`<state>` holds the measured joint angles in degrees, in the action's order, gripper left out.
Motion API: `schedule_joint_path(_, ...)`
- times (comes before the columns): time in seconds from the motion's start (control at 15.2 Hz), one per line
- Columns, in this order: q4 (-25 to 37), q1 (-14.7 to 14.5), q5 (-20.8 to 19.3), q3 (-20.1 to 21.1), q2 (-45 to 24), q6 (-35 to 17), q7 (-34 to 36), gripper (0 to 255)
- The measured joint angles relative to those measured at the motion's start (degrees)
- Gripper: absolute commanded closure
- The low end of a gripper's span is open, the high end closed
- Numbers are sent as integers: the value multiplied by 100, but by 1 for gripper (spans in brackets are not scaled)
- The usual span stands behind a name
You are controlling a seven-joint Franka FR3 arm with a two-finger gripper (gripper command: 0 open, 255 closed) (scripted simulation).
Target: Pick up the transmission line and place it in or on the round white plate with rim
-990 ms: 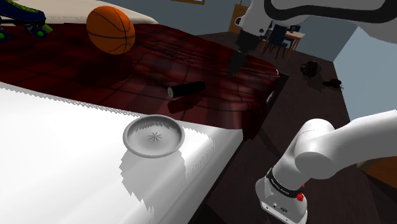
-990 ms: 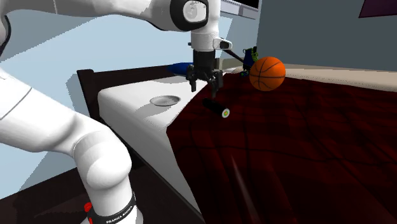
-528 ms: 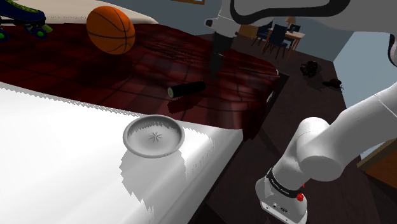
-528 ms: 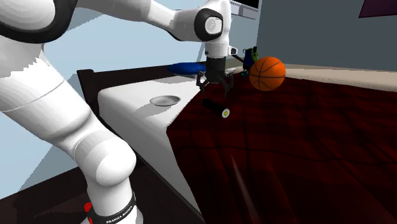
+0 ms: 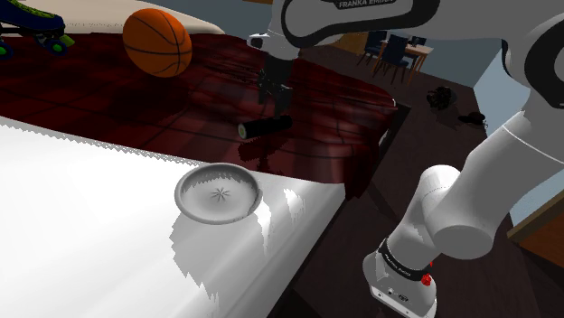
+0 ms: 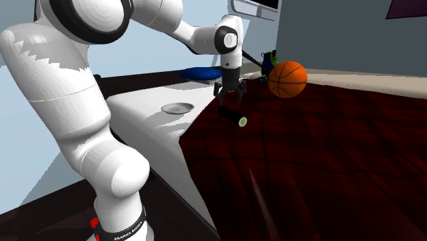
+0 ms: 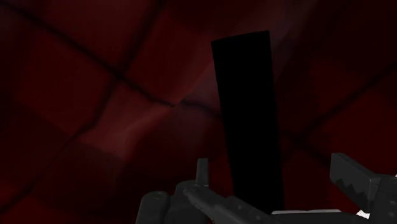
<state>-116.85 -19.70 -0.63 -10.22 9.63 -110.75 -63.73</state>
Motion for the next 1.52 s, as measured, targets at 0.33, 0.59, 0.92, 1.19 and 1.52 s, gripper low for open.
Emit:
schedule_joint_path(0.33, -238, -20, 7, -7, -128, -365, -167, 0)
schedule_joint_path(0.59, -385, -26, 15, -4, -174, -558, -167, 0)
schedule_joint_path(0.92, -393, -24, 16, -7, -179, -573, -173, 255)
schedule_joint_path(1.19, -390, -23, 15, -7, -174, -574, -175, 255)
schedule_joint_path(1.52, -389, -23, 16, -8, -177, -583, -179, 255)
